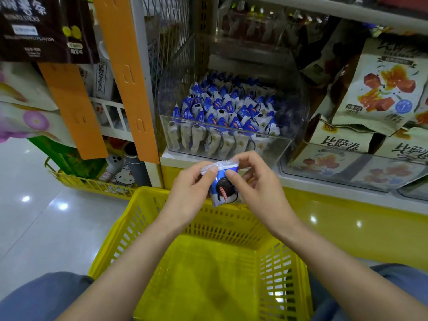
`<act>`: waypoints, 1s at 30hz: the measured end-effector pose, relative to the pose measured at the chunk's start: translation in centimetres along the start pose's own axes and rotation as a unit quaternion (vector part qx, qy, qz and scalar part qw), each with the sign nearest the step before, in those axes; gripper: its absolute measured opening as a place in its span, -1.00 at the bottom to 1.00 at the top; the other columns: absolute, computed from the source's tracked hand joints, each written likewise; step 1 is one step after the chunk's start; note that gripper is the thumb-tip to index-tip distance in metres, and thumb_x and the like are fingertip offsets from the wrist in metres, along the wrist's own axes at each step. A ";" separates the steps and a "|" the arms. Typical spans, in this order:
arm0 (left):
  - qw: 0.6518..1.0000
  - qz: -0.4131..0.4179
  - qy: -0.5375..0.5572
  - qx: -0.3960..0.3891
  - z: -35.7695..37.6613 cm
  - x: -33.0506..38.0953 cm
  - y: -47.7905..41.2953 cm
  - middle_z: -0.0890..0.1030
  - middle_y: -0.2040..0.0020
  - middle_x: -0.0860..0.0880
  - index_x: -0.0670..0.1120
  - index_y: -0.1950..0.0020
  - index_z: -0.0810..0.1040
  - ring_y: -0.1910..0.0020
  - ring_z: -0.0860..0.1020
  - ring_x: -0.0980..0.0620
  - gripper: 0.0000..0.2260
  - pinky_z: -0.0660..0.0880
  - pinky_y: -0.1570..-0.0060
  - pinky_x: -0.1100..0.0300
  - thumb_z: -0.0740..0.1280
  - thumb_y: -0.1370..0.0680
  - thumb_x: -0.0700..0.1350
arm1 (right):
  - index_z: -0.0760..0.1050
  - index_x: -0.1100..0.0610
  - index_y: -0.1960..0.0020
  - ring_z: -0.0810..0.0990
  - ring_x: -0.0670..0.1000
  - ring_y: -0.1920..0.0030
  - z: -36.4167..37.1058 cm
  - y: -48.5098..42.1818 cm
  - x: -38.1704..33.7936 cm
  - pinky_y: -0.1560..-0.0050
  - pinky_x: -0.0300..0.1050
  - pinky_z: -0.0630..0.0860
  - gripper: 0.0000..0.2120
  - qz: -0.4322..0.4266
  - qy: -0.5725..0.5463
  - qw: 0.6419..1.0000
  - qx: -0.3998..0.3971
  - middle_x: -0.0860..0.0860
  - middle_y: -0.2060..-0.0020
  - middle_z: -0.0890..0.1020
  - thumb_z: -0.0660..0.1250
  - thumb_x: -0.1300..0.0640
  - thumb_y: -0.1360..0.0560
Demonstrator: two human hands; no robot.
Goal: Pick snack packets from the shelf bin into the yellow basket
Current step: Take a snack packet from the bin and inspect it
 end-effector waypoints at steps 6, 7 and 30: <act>0.992 -0.033 0.121 0.022 -0.4 0.0 0.0 0.66 0.21 -0.04 -0.06 0.03 0.57 0.24 0.64 0.07 -0.81 0.59 0.30 0.21 0.16 -0.61 -0.16 | 0.38 -0.07 -0.16 0.53 -0.20 0.06 0.0 0.0 -0.7 0.04 -0.32 0.48 -0.72 0.002 -0.014 1.000 -0.027 -0.16 0.05 0.56 0.33 0.13 -0.49; 0.990 -0.033 0.134 0.036 -0.6 0.1 0.0 0.66 0.19 -0.06 -0.08 0.02 0.56 0.23 0.64 0.07 -0.82 0.59 0.30 0.20 0.16 -0.61 -0.15 | 0.38 -0.05 -0.18 0.53 -0.23 0.05 0.2 0.1 -0.6 0.03 -0.31 0.50 -0.69 0.027 -0.043 0.998 -0.043 -0.17 0.05 0.57 0.34 0.15 -0.49; 0.828 0.248 -0.498 0.072 -1.1 6.1 -5.6 0.63 0.04 -0.04 -0.08 -0.03 0.56 0.01 0.53 -0.04 -0.73 0.27 -0.07 0.11 0.12 -0.61 0.02 | 0.40 0.08 -0.29 0.56 0.12 0.04 -8.9 -11.4 -4.0 0.10 -0.01 0.54 -0.60 0.123 0.507 0.853 -0.011 0.14 -0.09 0.56 0.32 -0.01 -0.50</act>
Point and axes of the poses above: each hand's wrist, its own y-axis away from the middle knuckle, its own z-axis out of the palm, x = y × z, the point moved 6 cm from there along -y, towards the middle knuckle
